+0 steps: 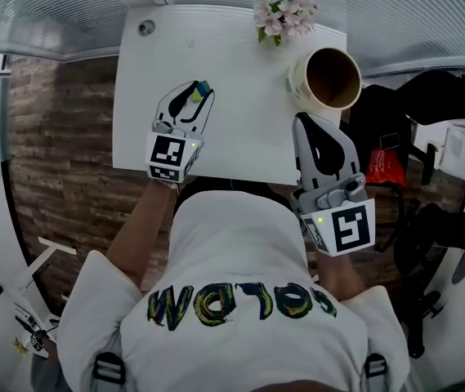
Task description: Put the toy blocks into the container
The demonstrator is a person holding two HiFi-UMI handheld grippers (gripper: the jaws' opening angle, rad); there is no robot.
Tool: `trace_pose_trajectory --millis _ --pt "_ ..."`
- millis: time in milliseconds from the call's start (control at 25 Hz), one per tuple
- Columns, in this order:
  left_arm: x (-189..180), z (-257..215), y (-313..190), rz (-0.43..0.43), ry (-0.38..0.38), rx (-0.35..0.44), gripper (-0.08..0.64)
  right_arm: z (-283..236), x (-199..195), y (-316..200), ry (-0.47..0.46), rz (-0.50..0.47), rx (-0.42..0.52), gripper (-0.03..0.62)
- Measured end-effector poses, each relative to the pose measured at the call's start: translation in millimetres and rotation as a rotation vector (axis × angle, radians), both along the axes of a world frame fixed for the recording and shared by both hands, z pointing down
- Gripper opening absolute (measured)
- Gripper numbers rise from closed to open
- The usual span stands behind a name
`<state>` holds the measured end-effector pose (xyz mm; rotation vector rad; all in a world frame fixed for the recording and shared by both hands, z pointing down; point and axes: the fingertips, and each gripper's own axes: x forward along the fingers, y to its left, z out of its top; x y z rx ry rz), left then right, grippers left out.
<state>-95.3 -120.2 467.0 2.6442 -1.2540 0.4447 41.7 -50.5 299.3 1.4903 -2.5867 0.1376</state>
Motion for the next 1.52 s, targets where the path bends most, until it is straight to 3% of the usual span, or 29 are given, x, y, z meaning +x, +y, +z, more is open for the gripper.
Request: trace_pose_trajectory --millis 400,760,1520 --pt "-3.6 -110.9 11.3 -0.041 0.088 0.116 0.146 -28.3 5.1 0.3 0.001 0.018 0.054 0.009" --pt "6.4 -124.5 6.9 -0.020 0.110 0.134 0.146 -31.9 14.3 -6.3 0.005 0.058 0.068 0.009" --pt "153.9 -137.2 28.9 0.298 0.191 0.126 0.146 -24.6 127.2 40.4 0.036 0.353 0.046 0.009"
